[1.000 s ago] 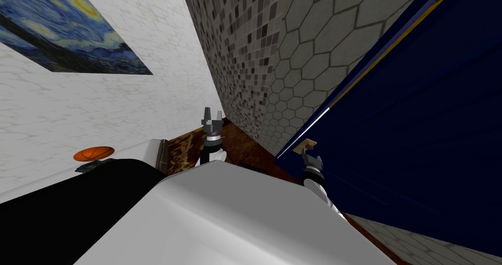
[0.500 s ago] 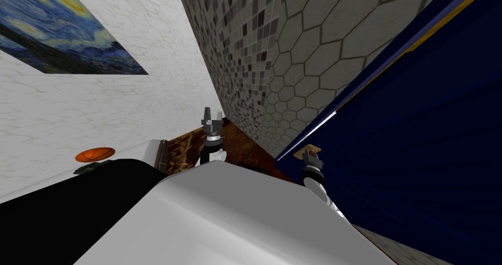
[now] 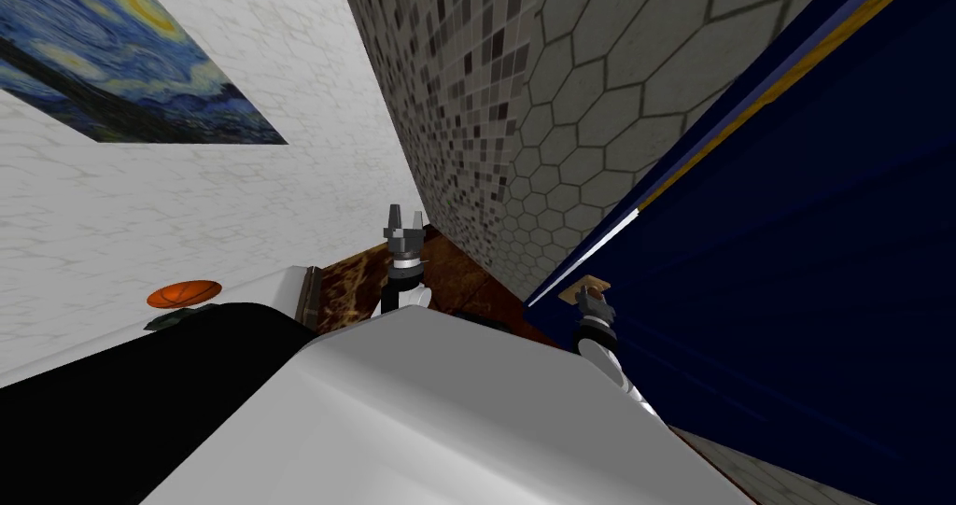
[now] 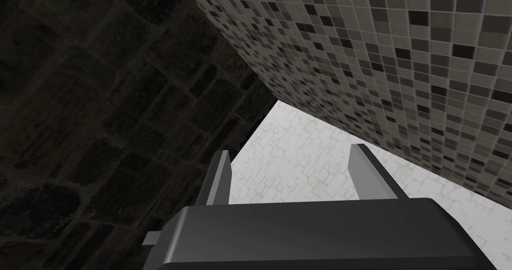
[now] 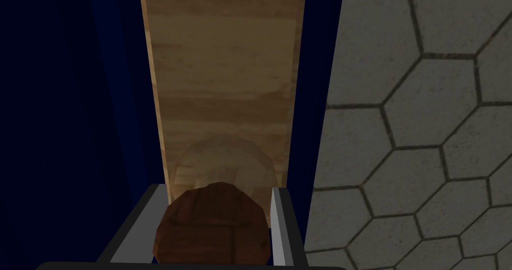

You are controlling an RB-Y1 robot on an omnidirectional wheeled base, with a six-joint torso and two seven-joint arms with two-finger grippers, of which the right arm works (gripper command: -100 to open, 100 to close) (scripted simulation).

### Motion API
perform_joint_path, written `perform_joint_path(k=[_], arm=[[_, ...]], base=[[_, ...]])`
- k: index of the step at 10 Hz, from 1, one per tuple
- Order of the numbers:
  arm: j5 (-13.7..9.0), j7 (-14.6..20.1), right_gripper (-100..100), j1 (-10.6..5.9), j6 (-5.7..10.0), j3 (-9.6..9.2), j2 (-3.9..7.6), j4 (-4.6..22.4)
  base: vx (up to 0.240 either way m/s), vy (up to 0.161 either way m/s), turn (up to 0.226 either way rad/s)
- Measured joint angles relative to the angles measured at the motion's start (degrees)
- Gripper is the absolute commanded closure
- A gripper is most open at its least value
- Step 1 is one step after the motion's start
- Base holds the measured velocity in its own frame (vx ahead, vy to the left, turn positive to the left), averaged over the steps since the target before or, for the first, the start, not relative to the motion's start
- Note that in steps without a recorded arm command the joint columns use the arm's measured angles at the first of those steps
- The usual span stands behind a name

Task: Pull the door open

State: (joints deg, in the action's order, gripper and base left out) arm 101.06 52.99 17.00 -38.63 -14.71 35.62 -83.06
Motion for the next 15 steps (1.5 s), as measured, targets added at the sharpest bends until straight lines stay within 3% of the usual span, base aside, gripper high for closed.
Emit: perform_joint_path(k=[7,12,15], arm=[[-10.34,5.01,100,-1.64,6.65,2.08,-1.68,0.45],[-16.70,8.37,100,-3.53,10.48,3.10,-3.07,1.68],[-20.29,9.35,100,-3.85,12.41,3.65,-3.85,1.69]], base=[[-0.048,-0.004,0.005],[-0.033,-0.005,0.000],[-0.032,-0.003,0.001]])
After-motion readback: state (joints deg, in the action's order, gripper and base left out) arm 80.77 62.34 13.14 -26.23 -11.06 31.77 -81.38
